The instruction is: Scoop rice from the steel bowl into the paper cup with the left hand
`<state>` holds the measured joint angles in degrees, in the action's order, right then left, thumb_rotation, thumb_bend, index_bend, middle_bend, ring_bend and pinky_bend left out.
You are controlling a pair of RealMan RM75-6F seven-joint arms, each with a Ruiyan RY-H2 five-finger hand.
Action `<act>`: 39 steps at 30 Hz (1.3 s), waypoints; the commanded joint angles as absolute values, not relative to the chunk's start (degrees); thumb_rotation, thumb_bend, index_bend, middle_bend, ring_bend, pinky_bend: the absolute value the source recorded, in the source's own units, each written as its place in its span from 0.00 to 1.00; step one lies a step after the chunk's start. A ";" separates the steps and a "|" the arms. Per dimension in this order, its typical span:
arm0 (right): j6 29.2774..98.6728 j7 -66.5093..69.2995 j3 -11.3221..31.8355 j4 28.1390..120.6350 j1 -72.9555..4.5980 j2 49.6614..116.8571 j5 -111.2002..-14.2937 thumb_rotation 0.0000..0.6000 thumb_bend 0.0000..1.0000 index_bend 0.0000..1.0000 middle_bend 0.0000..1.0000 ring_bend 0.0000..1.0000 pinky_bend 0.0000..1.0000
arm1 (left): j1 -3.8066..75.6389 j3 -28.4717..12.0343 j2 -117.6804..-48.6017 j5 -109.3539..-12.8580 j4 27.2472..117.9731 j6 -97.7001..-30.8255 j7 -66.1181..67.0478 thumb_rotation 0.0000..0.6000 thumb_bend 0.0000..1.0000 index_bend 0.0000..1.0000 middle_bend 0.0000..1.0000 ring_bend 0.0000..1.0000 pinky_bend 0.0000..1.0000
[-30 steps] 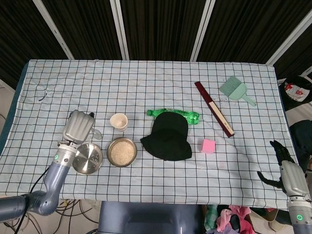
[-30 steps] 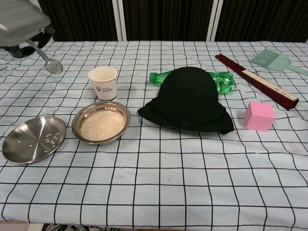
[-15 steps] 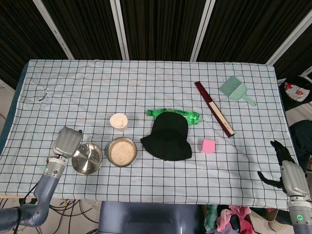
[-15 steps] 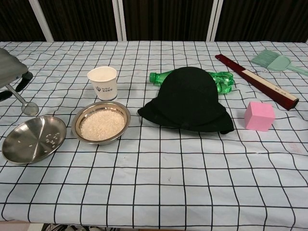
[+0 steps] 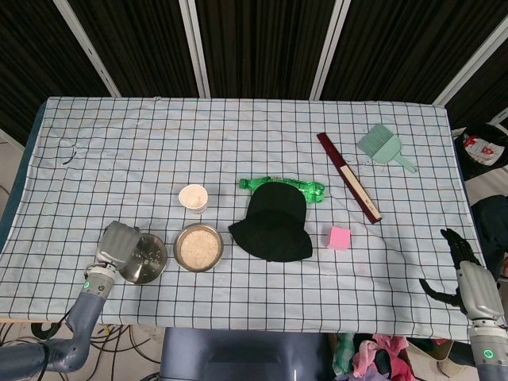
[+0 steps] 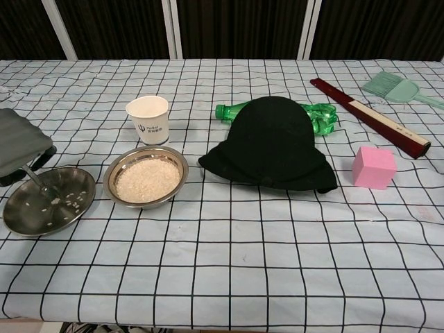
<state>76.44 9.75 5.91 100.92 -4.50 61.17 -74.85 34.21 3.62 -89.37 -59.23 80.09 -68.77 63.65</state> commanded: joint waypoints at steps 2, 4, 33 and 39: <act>76.41 9.77 5.93 100.91 -4.52 61.18 -74.81 1.00 0.21 0.00 0.00 0.00 0.17 | 33.96 3.18 -90.62 -58.66 79.32 -68.41 64.28 1.00 0.47 0.74 1.00 1.00 1.00; 76.38 9.73 5.90 100.90 -4.52 61.17 -74.85 1.00 0.21 0.00 0.00 0.00 0.17 | 33.93 2.96 -91.18 -58.46 79.22 -68.23 64.54 1.00 0.47 0.73 1.00 1.00 1.00; 76.86 9.55 5.86 100.98 -4.35 61.24 -75.17 1.00 0.21 0.00 0.00 0.00 0.17 | 34.16 1.42 -87.67 -55.14 86.27 -68.18 67.24 1.00 0.31 0.44 1.00 1.00 1.00; 76.98 9.48 5.82 100.94 -4.29 61.22 -75.29 1.00 0.21 0.00 0.00 0.00 0.17 | 33.68 1.06 -86.79 -56.03 87.59 -69.37 65.32 1.00 0.30 0.44 1.00 1.00 1.00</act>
